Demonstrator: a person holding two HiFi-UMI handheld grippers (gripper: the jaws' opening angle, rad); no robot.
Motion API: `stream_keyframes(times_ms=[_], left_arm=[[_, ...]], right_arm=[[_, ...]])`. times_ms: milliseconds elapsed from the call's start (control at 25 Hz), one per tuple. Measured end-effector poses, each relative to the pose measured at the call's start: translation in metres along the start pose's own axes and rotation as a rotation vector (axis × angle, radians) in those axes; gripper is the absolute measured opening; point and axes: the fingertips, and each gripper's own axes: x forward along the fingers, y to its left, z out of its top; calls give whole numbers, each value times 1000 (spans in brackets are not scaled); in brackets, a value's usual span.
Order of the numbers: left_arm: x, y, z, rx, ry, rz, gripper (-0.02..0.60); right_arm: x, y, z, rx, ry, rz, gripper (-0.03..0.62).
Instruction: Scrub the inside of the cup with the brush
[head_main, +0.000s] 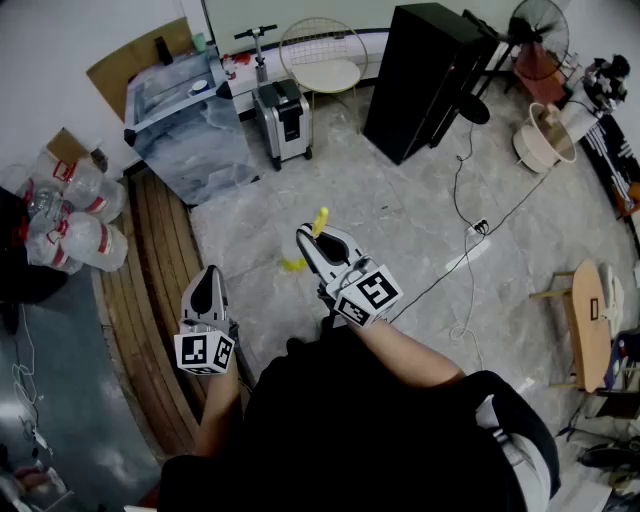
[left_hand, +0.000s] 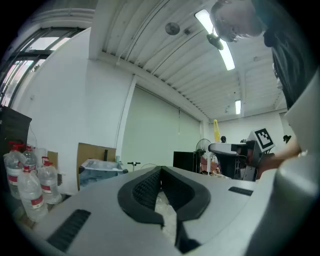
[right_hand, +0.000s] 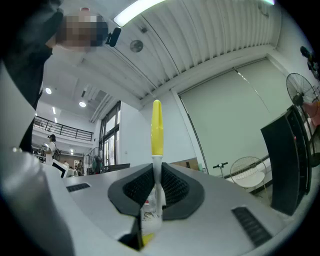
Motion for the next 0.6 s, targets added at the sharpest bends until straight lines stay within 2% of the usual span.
stream_keyframes(times_ms=[160,440,600], left_arm=[[29,10,-1,-7,-2,7,15],[42,24,-2,-26,-21,72,15],[55,15,-9,-34,6,46,15]], right_arm=[[11,-23,-2,0,16,-41,48],[36,-45,-6,-29,39,-15,48],[37,-56,2,4,7,-1,49]])
